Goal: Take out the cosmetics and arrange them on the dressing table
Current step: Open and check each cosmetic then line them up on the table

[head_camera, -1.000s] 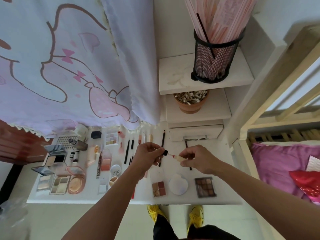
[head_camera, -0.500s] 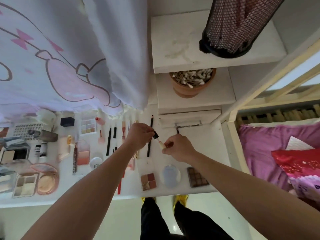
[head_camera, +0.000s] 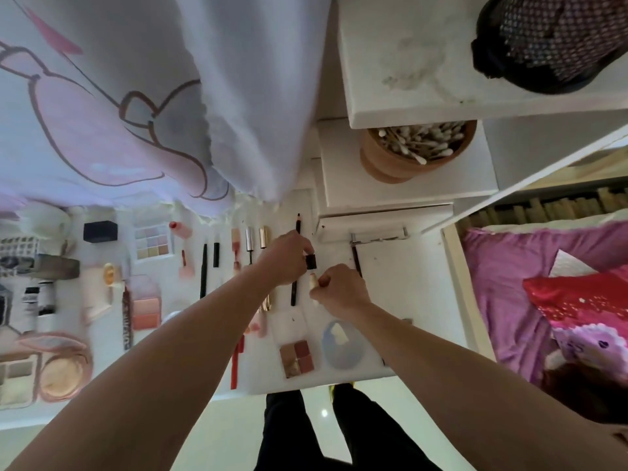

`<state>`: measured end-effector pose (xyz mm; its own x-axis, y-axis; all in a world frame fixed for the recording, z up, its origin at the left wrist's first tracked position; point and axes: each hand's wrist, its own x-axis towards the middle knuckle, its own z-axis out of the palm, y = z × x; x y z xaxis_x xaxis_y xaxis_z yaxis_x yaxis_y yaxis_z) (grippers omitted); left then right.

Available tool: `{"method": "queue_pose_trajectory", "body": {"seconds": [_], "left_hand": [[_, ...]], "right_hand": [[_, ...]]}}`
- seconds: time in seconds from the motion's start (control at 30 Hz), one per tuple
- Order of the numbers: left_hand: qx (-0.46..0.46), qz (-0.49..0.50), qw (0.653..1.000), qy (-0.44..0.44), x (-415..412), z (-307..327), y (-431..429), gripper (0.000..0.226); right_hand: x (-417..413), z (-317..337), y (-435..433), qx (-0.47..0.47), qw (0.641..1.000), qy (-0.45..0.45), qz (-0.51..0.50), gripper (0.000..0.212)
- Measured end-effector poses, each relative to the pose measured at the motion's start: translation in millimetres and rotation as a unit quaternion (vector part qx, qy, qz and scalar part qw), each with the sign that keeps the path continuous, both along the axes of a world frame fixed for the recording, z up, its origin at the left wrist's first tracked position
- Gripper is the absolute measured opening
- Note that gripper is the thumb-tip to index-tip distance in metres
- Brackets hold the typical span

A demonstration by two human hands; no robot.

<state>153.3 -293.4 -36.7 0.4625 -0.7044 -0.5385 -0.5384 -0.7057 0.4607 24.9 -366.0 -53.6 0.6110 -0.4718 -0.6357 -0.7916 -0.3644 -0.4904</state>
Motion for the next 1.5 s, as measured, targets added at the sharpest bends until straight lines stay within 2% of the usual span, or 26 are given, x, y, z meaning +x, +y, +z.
{"method": "queue_pose_trajectory", "body": {"seconds": [0.33, 0.47, 0.5, 0.6, 0.7, 0.77, 0.87, 0.97, 1.07, 1.2, 1.3, 1.37, 1.43, 1.5], "left_hand": [[0.036, -0.031, 0.999, -0.008, 7, -6, 8, 0.039], [0.028, 0.006, 0.999, -0.014, 10, -2, 14, 0.044], [0.022, 0.023, 0.999, -0.014, 12, 1, 15, 0.043], [-0.007, 0.070, 0.997, -0.022, 9, 16, 20, 0.034], [-0.032, 0.094, 0.995, -0.030, -5, 31, 28, 0.031], [-0.035, 0.114, 0.992, -0.026, -18, 38, 34, 0.030], [-0.045, 0.171, 0.984, 0.001, -37, 42, 48, 0.028], [-0.057, 0.218, 0.974, 0.012, -56, 42, 61, 0.028], [-0.068, 0.263, 0.962, 0.021, -74, 44, 73, 0.028], [-0.067, 0.304, 0.950, 0.018, -95, 46, 92, 0.026], [-0.072, 0.332, 0.940, 0.031, -106, 48, 104, 0.025], [-0.088, 0.365, 0.925, 0.063, -111, 50, 111, 0.024], [-0.114, 0.418, 0.892, 0.126, -114, 55, 114, 0.021], [-0.146, 0.462, 0.853, 0.194, -117, 64, 115, 0.014]], "right_hand": [[9, -5, 4, -0.006, 1.000, 0.020, 0.005, 0.025], [4, 0, -5, -0.001, 1.000, 0.016, 0.011, 0.024], [0, 4, -10, -0.003, 1.000, 0.011, 0.001, 0.021], [-18, 18, -32, -0.039, 0.999, -0.001, -0.009, 0.030], [-41, 38, -43, -0.077, 0.995, 0.001, 0.056, 0.032], [-56, 47, -40, -0.086, 0.985, 0.005, 0.152, 0.043], [-76, 46, -21, -0.083, 0.949, 0.020, 0.304, 0.070], [-88, 36, -2, -0.133, 0.907, 0.027, 0.398, 0.088], [-94, 29, 11, -0.172, 0.886, 0.028, 0.430, 0.089], [-100, 21, 17, -0.213, 0.866, 0.008, 0.452, 0.077], [-99, 18, 11, -0.188, 0.881, -0.002, 0.435, 0.075], [-96, 23, 1, -0.129, 0.917, -0.023, 0.377, 0.080], [-91, 34, -10, -0.053, 0.953, -0.061, 0.293, 0.084], [-86, 49, -21, 0.007, 0.969, -0.113, 0.217, 0.083]]}}
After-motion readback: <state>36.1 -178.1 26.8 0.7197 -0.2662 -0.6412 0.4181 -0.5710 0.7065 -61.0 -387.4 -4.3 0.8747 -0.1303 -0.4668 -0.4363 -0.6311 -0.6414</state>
